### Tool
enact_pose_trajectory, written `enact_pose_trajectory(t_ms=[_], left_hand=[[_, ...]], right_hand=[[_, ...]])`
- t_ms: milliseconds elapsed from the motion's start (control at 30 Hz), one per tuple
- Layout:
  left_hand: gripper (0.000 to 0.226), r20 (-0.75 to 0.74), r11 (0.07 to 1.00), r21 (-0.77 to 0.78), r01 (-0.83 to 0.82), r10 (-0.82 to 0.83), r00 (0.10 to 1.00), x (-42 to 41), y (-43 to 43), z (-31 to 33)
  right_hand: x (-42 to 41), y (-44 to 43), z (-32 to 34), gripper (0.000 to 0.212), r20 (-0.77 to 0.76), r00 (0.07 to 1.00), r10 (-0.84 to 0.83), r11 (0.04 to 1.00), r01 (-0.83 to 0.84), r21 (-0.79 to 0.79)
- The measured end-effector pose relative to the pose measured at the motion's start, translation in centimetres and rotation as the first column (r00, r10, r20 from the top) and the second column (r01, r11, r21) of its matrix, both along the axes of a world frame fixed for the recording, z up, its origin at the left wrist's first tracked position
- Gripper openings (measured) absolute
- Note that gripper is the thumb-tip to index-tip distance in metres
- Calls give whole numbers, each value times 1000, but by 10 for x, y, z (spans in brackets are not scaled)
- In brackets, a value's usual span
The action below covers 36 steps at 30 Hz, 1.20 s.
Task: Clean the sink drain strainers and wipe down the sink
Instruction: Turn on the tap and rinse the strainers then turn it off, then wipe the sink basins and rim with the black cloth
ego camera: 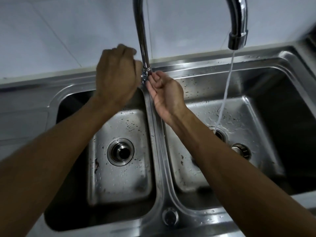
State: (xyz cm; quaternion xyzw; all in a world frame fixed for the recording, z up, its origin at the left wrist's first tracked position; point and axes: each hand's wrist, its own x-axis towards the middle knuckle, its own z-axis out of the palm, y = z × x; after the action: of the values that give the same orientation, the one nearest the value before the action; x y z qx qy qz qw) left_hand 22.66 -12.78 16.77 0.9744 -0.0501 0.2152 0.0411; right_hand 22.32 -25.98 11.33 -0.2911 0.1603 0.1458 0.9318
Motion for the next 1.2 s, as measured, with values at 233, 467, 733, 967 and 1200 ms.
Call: enact_pose_trajectory(t_ms=[233, 467, 733, 967, 1200], left_hand=[[53, -64, 997, 69, -30, 35, 997, -10, -14, 4], [55, -67, 999, 39, -33, 36, 997, -15, -16, -2], [74, -162, 997, -82, 3, -16, 987, -69, -66, -36], [81, -301, 942, -207, 266, -320, 899, -95, -243, -63], [81, -311, 789, -266, 553, -614, 726, -111, -459, -55]], right_hand=[[0, 1, 2, 71, 26, 1000, 2, 1000, -3, 27], [-2, -5, 1, 52, 109, 990, 94, 990, -81, -115], [-45, -99, 5, 44, 245, 648, 721, -48, 399, -916], [-98, -312, 31, 57, -92, 798, 595, -568, 337, -751], [-155, -512, 61, 58, -194, 921, 337, -748, 138, -649]])
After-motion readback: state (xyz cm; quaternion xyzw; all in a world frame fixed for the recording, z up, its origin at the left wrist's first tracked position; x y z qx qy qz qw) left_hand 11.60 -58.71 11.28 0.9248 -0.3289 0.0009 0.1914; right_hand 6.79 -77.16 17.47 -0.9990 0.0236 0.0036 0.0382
